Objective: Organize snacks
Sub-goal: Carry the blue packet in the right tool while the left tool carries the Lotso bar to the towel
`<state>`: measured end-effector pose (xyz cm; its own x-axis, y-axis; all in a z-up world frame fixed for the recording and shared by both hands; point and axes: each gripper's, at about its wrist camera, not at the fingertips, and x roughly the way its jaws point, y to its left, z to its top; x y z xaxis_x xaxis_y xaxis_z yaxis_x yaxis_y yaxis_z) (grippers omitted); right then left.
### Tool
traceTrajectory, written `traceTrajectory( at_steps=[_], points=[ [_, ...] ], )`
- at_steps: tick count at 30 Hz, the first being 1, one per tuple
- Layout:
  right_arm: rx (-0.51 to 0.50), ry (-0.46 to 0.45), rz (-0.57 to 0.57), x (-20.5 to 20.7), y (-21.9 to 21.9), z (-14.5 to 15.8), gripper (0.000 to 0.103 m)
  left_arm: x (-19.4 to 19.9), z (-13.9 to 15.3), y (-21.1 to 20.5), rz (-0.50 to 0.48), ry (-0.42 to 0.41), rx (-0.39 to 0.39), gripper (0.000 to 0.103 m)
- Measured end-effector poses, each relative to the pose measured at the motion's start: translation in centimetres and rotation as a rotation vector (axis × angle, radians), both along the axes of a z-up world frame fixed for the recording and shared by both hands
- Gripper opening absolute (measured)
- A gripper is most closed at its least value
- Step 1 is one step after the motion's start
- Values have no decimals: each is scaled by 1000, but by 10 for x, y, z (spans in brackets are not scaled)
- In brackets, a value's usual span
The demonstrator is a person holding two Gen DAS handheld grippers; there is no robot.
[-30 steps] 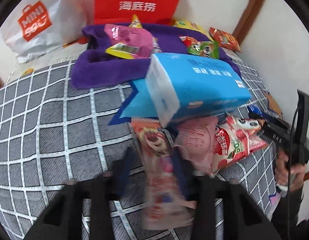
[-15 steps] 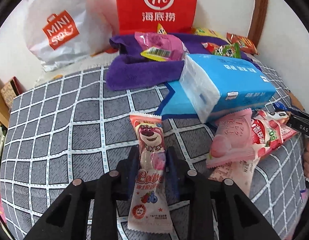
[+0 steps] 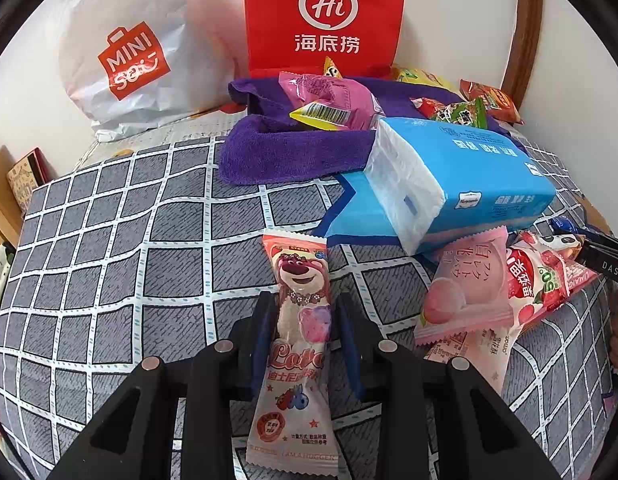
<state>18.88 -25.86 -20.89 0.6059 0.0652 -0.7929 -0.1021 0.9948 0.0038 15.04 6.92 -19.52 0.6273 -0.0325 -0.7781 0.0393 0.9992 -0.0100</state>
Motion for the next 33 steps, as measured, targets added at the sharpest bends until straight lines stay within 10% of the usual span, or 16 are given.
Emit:
traceTrajectory(
  at_steps=[33],
  points=[
    [43, -17, -25, -2, -7, 4, 44, -2, 2, 13, 10, -9, -91, 20]
  ],
)
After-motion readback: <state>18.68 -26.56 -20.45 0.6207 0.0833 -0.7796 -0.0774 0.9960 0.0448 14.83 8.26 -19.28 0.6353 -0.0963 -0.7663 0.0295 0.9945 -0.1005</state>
